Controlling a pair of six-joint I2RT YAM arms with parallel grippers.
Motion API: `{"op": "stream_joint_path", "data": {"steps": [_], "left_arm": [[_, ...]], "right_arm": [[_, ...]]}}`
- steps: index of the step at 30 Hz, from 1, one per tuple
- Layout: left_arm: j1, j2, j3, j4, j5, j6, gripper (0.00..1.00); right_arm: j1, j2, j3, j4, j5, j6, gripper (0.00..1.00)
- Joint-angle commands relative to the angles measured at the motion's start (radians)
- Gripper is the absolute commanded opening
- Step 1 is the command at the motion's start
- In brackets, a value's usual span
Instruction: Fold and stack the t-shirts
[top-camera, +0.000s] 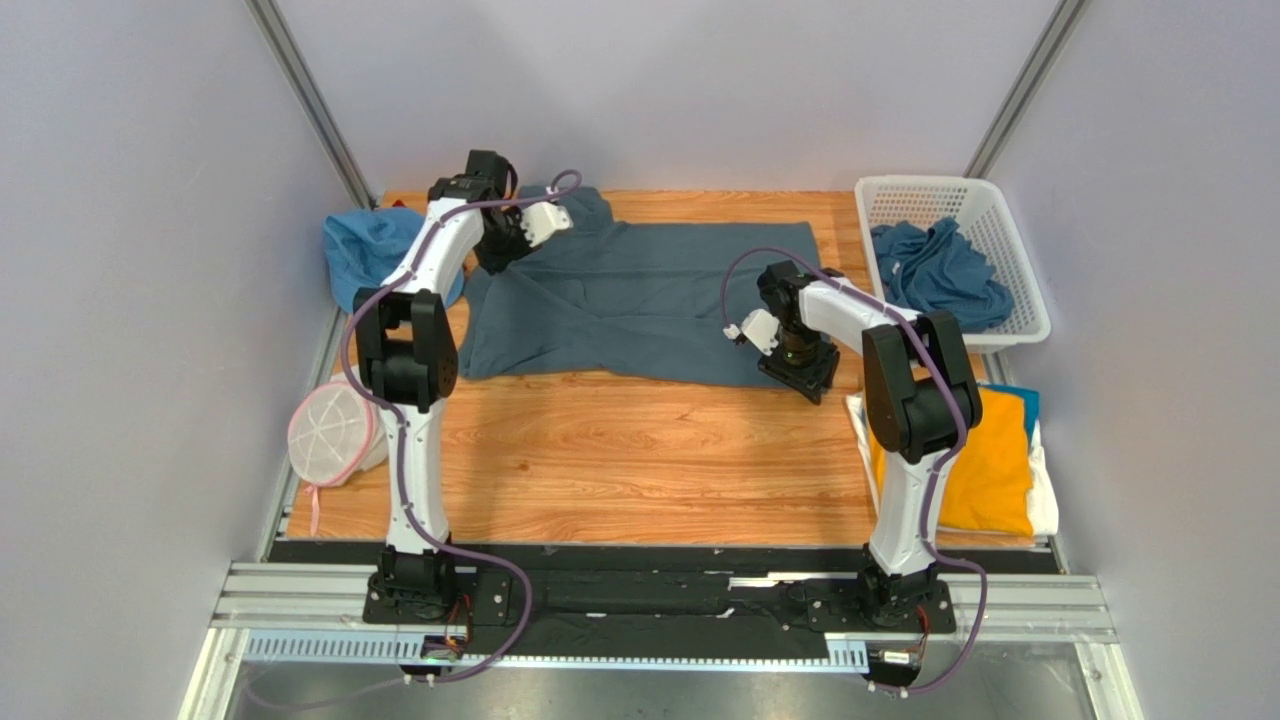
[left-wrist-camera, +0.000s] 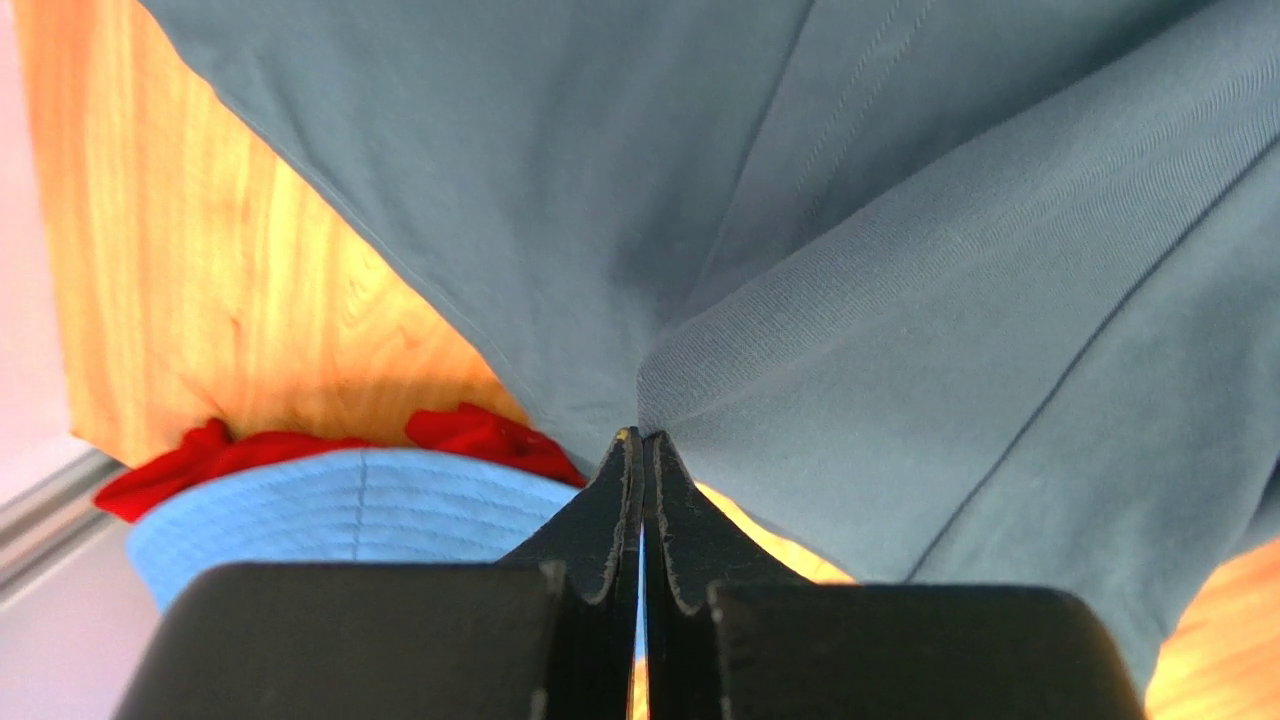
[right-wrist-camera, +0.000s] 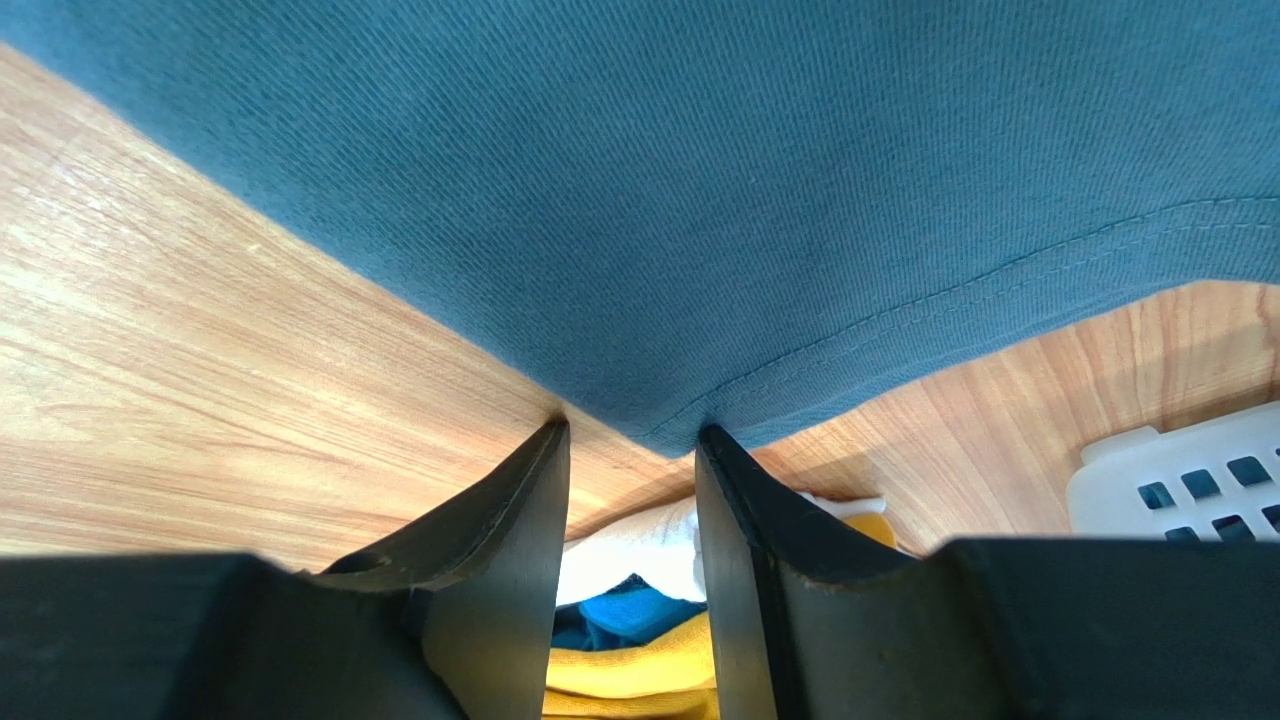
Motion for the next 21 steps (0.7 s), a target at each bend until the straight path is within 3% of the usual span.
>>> {"op": "stream_joint_path", "data": {"steps": [1,19,21], "left_arm": [[-0.016,0.003,0.039,0.067,-0.023,0.025,0.0],[-0.067,0.028,0.057,0.151,-0.095,0.041,0.0],[-0.067,0.028,0.053,0.159,-0.104,0.036,0.05]], "right_arm": [[0.0,-0.011,-0.036,0.035,-0.017,0.016,0.41],[0.001,-0.017,-0.059,0.047,0.001,0.013,0.4],[0.0,-0.017,-0.06,0.047,0.003,0.011,0.41]]}}
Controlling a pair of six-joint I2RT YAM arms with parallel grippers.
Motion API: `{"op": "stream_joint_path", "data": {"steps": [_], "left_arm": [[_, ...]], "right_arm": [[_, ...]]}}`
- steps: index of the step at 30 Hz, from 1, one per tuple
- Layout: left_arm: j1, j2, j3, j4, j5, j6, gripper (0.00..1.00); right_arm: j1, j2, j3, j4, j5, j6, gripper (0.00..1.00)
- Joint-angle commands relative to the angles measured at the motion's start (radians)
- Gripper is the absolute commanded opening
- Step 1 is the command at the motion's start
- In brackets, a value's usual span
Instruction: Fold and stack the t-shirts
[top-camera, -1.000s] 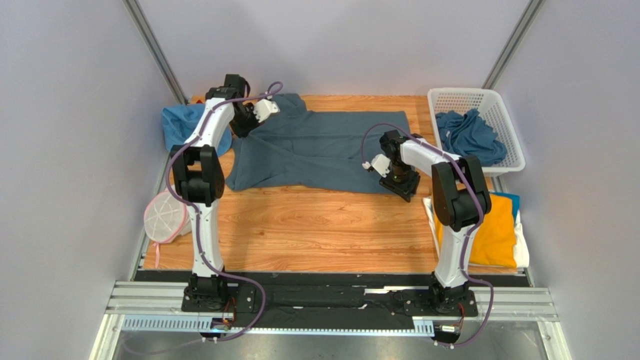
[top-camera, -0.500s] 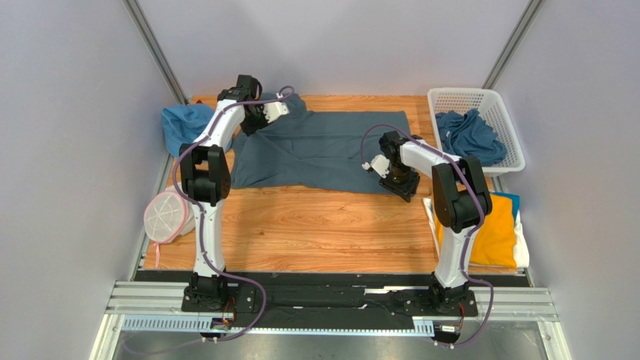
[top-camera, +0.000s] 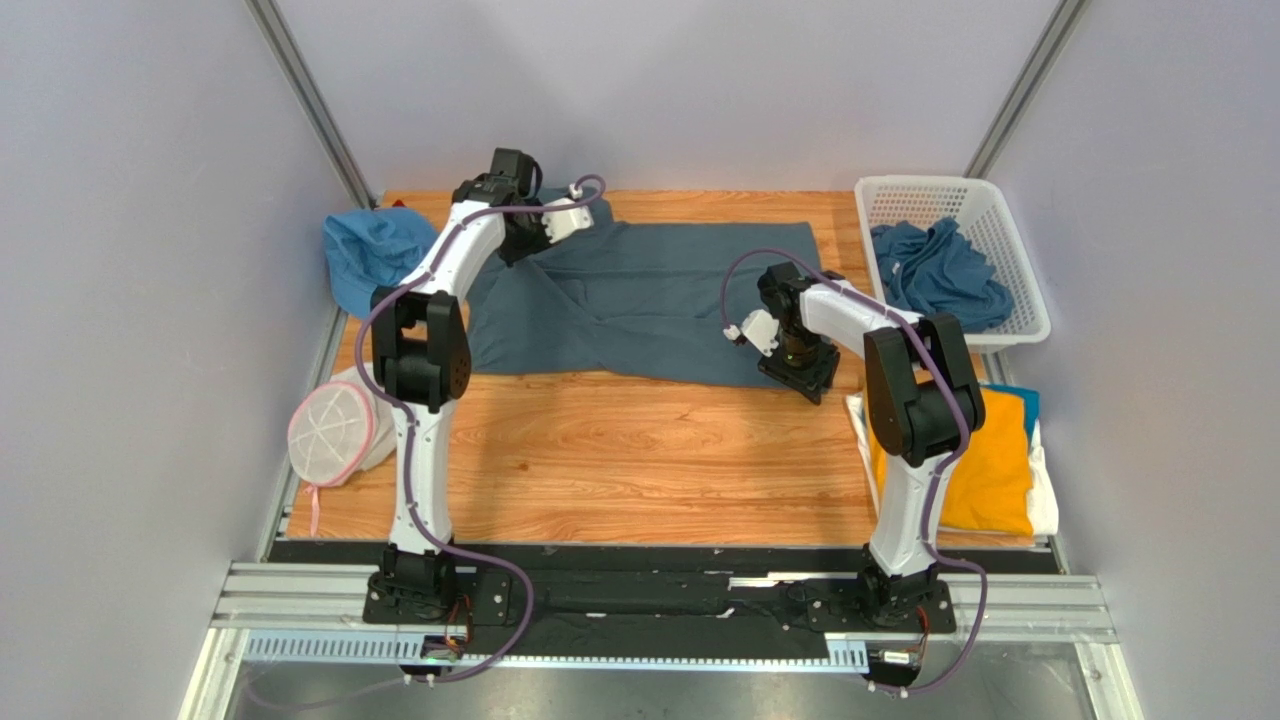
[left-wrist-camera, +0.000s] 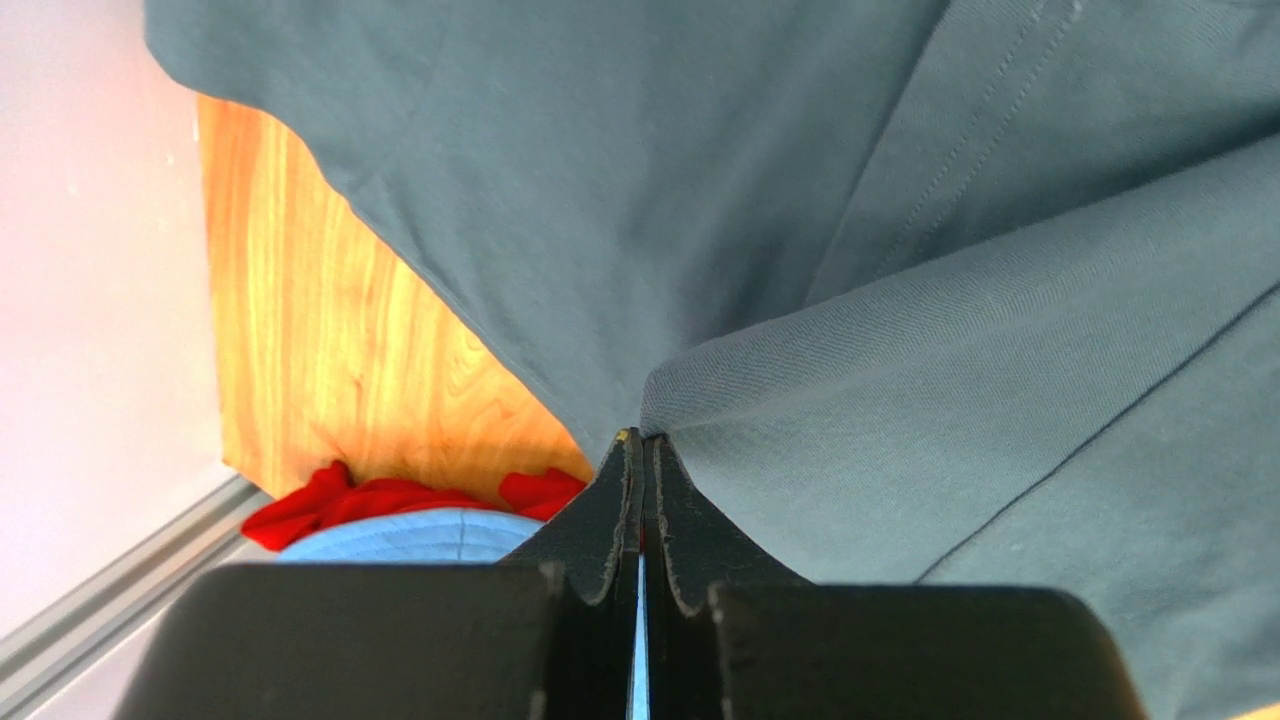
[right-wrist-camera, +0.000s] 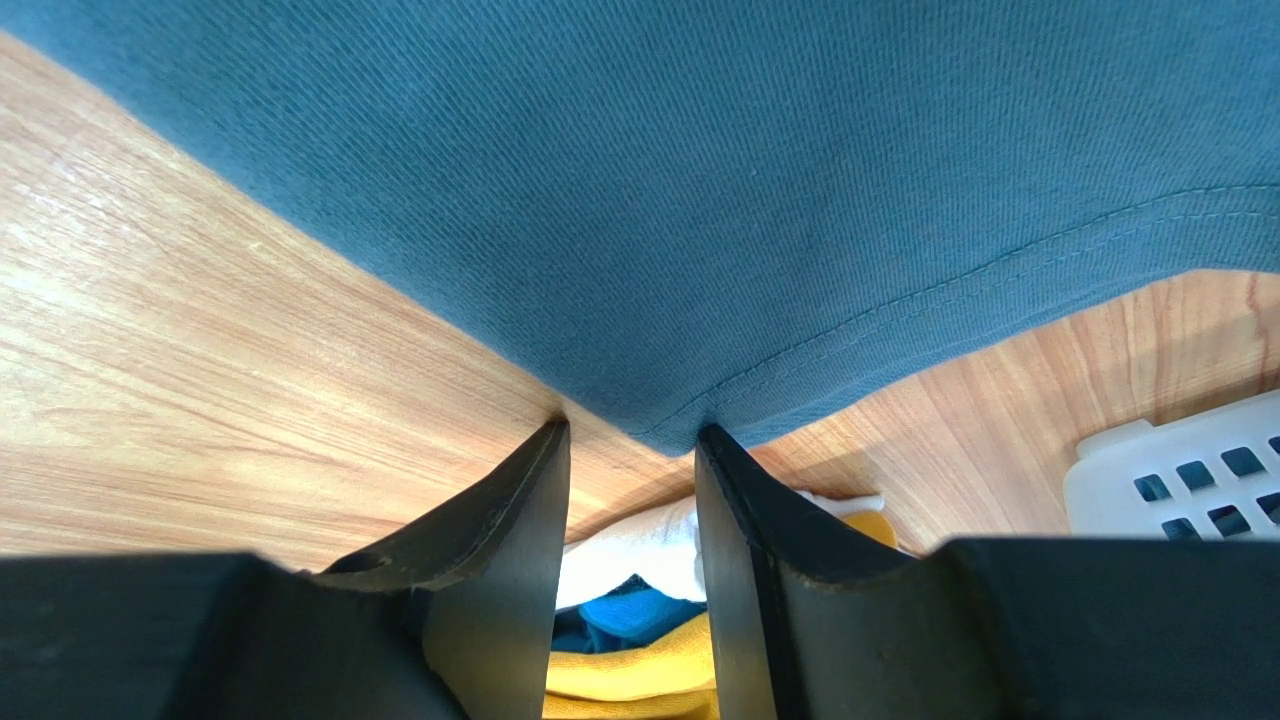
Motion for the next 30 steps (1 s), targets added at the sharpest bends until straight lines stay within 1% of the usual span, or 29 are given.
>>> {"op": "stream_joint_path", "data": {"steps": [1,2,4,5,7,8,10,14,17,20,22,23,26,30], "left_arm": [[-0.003,0.002,0.035,0.051,-0.026,0.013,0.09],[-0.003,0.0,0.029,0.054,-0.027,0.01,0.18],[-0.003,-0.004,0.015,0.068,-0.027,0.008,0.24],[-0.003,-0.007,0.007,0.074,-0.027,0.007,0.33],[-0.003,-0.024,-0.022,0.099,-0.064,0.007,0.42],[-0.003,-0.03,-0.036,0.109,-0.069,0.005,0.49],[-0.003,-0.053,-0.069,0.136,-0.075,0.001,0.57],[-0.003,-0.096,-0.111,0.137,-0.056,-0.018,0.59],[-0.003,-0.155,-0.172,0.145,-0.04,-0.033,0.59],[-0.003,-0.227,-0.252,0.168,-0.036,-0.041,0.6],[-0.003,-0.283,-0.318,0.176,-0.036,-0.042,0.6],[-0.003,-0.314,-0.338,0.177,-0.036,-0.044,0.61],[-0.003,-0.371,-0.411,0.177,-0.007,-0.056,0.61],[-0.003,-0.435,-0.537,0.198,0.037,-0.085,0.62]], "right_arm": [[-0.001,0.004,-0.035,0.021,-0.004,0.013,0.41],[-0.001,0.006,-0.035,0.023,-0.006,0.013,0.4],[-0.001,0.007,-0.036,0.024,-0.007,0.013,0.41],[-0.003,0.007,-0.036,0.024,-0.007,0.013,0.41],[-0.003,0.007,-0.035,0.026,-0.007,0.013,0.4],[-0.001,0.009,-0.033,0.026,-0.007,0.014,0.4],[-0.003,0.007,-0.031,0.024,-0.01,0.014,0.4],[-0.003,0.006,-0.031,0.027,-0.012,0.017,0.4],[-0.001,0.0,-0.035,0.035,-0.013,0.02,0.4],[-0.001,-0.005,-0.036,0.049,-0.007,0.034,0.4],[-0.003,-0.016,-0.045,0.067,-0.009,0.043,0.42],[-0.001,-0.025,-0.047,0.073,-0.013,0.046,0.45],[-0.001,-0.066,-0.05,0.089,-0.036,0.059,0.65],[-0.001,-0.126,-0.035,0.133,-0.047,0.079,0.69]]}}
